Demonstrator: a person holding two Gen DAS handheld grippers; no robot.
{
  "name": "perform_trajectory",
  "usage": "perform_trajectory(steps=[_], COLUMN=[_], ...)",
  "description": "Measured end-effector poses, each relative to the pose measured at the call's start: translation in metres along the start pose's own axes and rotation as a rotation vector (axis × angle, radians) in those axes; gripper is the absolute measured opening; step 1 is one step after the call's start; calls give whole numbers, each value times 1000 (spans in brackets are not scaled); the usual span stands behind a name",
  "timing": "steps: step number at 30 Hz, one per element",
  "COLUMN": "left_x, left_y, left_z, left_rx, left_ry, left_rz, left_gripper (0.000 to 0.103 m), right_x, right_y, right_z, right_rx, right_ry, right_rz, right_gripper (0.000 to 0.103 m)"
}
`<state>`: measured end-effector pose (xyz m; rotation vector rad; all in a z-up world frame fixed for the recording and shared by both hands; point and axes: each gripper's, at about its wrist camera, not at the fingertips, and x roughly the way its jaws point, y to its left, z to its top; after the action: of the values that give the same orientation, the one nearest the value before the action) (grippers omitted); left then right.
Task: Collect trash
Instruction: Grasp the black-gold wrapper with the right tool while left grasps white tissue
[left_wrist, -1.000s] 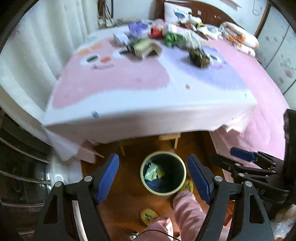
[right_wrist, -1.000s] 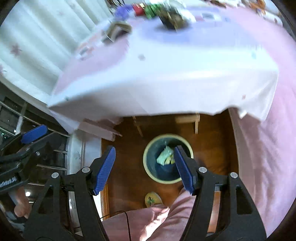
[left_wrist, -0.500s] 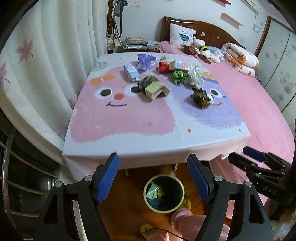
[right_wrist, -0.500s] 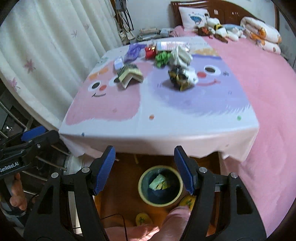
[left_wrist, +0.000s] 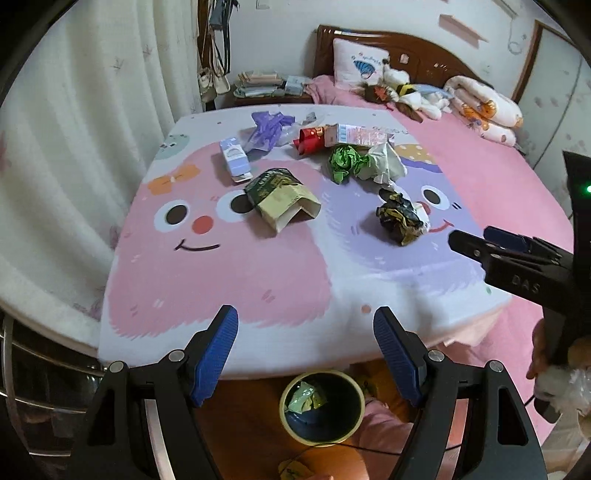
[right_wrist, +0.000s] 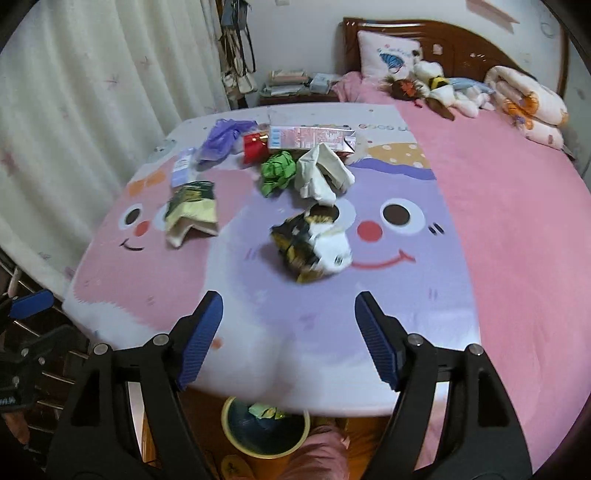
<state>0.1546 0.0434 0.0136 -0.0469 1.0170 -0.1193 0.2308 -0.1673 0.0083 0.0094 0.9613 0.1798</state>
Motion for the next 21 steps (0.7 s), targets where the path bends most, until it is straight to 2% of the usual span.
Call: perform_trajectory(steps=[7,11,14,16,21], left_x=[74,101,115,122,130], left_y=[-40,-55,-61,-67,-88], left_z=[56,75,87,95,121], left_rx=[-47,-82,-116,-119,-86], left_ry=[82,108,123,125,105], left_rz=[35,62,70,74,78], left_gripper=[77,77,77,77,77], right_x=[89,128,147,156,155], right_y=[-28,-34,-35,-41,-57], right_z=[38,47,48,49,54], right_rx=[-84,-122,-154,-146,-143], right_ry=[114,177,217,252,252], right_rz=[84,141,165,219,278], right_gripper=[73,73,73,70,69])
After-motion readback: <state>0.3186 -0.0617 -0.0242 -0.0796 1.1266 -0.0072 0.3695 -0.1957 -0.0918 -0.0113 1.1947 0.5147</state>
